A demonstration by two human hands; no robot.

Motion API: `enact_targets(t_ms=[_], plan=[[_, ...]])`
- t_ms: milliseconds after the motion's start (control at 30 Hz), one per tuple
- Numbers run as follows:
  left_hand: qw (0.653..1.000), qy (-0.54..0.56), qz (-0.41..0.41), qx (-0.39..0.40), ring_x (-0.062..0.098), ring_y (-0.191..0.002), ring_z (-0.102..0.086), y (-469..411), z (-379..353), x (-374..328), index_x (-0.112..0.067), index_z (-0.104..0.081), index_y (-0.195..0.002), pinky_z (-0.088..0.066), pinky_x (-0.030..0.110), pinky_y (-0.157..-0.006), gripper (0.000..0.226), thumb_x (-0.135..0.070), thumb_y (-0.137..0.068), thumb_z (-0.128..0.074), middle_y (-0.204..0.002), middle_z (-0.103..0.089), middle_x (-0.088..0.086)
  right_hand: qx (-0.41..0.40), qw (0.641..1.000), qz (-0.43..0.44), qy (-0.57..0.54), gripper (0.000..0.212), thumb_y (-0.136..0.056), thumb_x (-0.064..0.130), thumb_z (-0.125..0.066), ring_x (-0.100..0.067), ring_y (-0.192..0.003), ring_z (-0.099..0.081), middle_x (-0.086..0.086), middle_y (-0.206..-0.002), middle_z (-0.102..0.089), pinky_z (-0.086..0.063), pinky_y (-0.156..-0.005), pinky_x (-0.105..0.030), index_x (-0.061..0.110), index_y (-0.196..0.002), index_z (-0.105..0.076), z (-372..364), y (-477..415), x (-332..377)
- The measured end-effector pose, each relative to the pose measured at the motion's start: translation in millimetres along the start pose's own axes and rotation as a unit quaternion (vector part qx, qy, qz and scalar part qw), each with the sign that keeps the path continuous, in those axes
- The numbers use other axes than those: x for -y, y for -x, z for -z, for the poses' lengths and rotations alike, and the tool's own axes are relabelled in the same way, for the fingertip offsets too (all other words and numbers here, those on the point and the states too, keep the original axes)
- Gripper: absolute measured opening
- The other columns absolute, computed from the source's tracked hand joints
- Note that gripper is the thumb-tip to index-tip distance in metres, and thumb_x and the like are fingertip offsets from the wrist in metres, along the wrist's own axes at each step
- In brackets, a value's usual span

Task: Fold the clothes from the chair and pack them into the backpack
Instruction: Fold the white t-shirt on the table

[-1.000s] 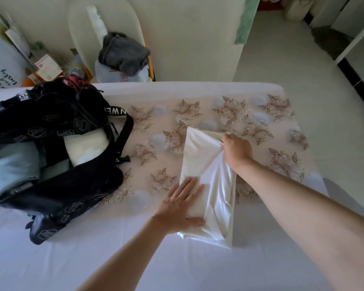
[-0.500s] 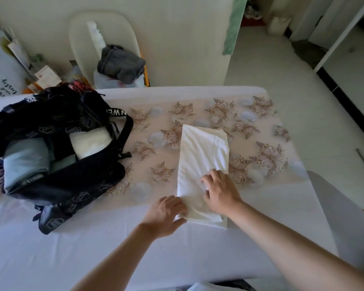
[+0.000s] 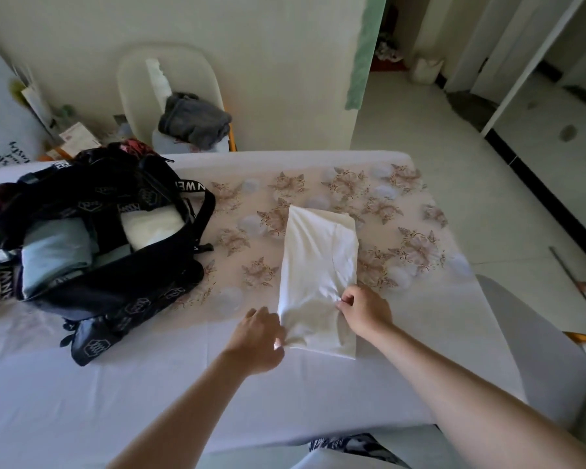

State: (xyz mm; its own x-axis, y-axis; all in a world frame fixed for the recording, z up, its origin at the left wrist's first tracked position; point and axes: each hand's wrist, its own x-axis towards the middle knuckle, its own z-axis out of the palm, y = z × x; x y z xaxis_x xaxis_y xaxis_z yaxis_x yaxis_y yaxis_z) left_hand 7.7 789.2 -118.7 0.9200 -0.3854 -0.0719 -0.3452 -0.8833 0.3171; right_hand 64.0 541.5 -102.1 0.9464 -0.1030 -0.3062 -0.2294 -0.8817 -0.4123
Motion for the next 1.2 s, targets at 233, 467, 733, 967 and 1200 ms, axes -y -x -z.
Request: enact_targets(t_ms=[233,467,733,967,1200], plan=[[0.996,-0.002,-0.008,0.089,0.019,-0.105,-0.05,-7.4,-2.4,-6.2,-0.03,-0.059,-0.082,-0.041,0.033,-0.097,0.021,-0.042,-0.088,-0.043,-0.113,-0.053,-0.009,-0.047,0.999,-0.009,-0.011,0.024,-0.088,0.036,-0.072,-0.023,-0.09,-0.063,0.008,-0.087,-0.06,-0.046,-0.085,-0.037,0.027,-0.076,-0.054,4.6,14.2,-17.6],[0.994,-0.043,-0.097,0.025,0.015,-0.133,-0.041,-3.4,-16.7,-8.3,-0.031,-0.046,-0.14,-0.044,0.03,-0.101,0.082,-0.057,-0.068,-0.074,-0.148,-0.042,-0.006,-0.018,0.923,0.356,0.146,0.07,-0.081,0.048,-0.054,-0.03,-0.137,-0.041,-0.012,-0.151,-0.041,-0.036,-0.114,-0.042,0.012,-0.14,-0.05,-22.4,38.2,-17.9],[0.998,-0.014,-0.057,0.033,0.019,-0.127,-0.045,-7.1,-7.5,-15.3,-0.02,-0.029,-0.153,-0.043,0.038,-0.104,0.09,-0.036,-0.077,-0.077,-0.141,-0.044,-0.004,-0.029,0.895,0.354,0.269,0.054,-0.079,0.011,-0.05,-0.03,-0.119,-0.062,-0.018,-0.126,-0.065,-0.051,-0.101,-0.036,0.0,-0.131,-0.057,-34.8,34.7,-17.8],[0.998,0.036,-0.047,0.035,0.023,-0.129,-0.047,-26.3,4.0,-18.2,-0.019,-0.052,-0.13,-0.047,0.033,-0.096,0.055,-0.028,-0.078,-0.07,-0.141,-0.049,-0.001,0.04,0.974,0.22,0.046,0.015,-0.075,0.002,-0.053,-0.029,-0.07,-0.053,-0.004,-0.072,-0.058,-0.032,-0.057,-0.032,0.012,-0.081,-0.061,19.4,13.0,-4.8],[0.975,0.18,0.131,0.006,0.026,-0.069,-0.056,-73.7,41.5,-19.6,-0.019,-0.051,-0.092,-0.04,0.037,-0.059,0.018,-0.032,-0.1,-0.043,-0.076,-0.062,0.005,-0.011,0.964,0.24,-0.111,0.05,-0.079,0.031,-0.068,-0.005,-0.072,-0.054,0.017,-0.079,-0.055,-0.04,-0.065,-0.01,0.033,-0.125,-0.049,39.5,8.0,-31.1]])
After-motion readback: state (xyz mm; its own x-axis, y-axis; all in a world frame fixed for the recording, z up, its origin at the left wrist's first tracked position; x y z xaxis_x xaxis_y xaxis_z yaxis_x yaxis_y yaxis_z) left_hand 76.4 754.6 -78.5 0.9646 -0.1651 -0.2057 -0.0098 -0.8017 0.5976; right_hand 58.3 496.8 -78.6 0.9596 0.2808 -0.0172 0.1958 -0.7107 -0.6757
